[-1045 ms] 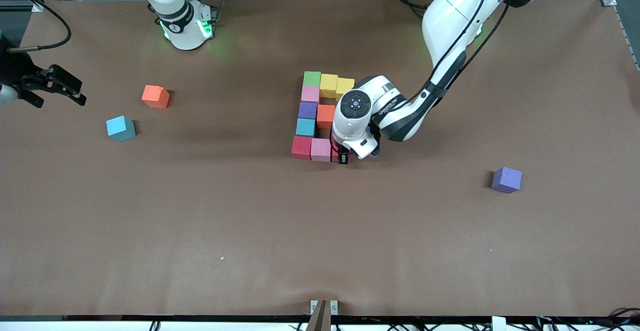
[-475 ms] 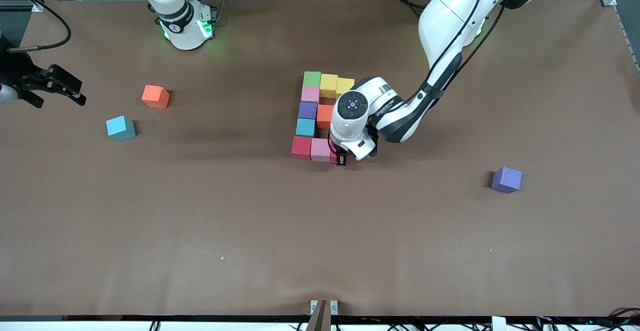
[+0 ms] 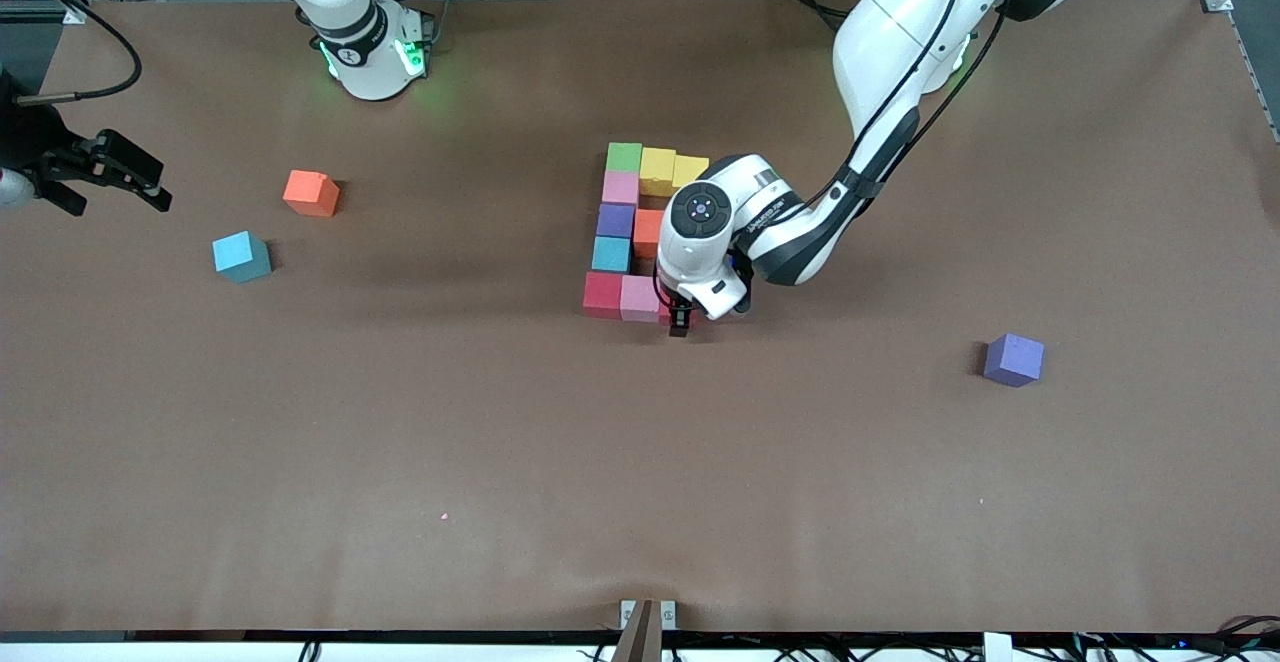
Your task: Arrange 11 blocks into digit 3
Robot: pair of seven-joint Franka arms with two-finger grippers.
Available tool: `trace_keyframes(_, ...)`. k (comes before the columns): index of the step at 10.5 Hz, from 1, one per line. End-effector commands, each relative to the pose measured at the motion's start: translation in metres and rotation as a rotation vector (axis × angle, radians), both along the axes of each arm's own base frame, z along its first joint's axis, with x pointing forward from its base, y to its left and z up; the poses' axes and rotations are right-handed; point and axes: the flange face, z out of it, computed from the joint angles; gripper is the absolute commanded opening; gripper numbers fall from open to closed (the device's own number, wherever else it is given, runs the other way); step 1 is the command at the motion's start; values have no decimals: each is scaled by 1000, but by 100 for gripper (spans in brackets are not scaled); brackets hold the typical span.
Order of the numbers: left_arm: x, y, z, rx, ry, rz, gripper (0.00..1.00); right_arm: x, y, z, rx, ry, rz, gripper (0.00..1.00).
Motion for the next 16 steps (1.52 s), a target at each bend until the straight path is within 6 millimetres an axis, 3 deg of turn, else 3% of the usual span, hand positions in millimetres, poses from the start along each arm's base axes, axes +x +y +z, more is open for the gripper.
trace_keyframes(1,4,-4,31,8,-58,3,100,-5,-4,4,0,-9,0,100)
trace_keyframes(6,-2,-6,130,8,-152,-43,100,-4,-3,4,0,-8,0,100)
trace_keyframes(8,-1,8,181,66,-200,-206,100,-4,-4,4,0,-8,0,100)
trace_keyframes(11,21,75,254,183,-199,-457,100,-4,-3,4,0,-8,0,100)
trace_keyframes(14,40,143,296,234,-137,-704,100,-4,-3,4,0,-8,1,100)
trace_keyframes(16,52,186,312,223,-79,-899,100,-5,-4,3,0,-6,0,100)
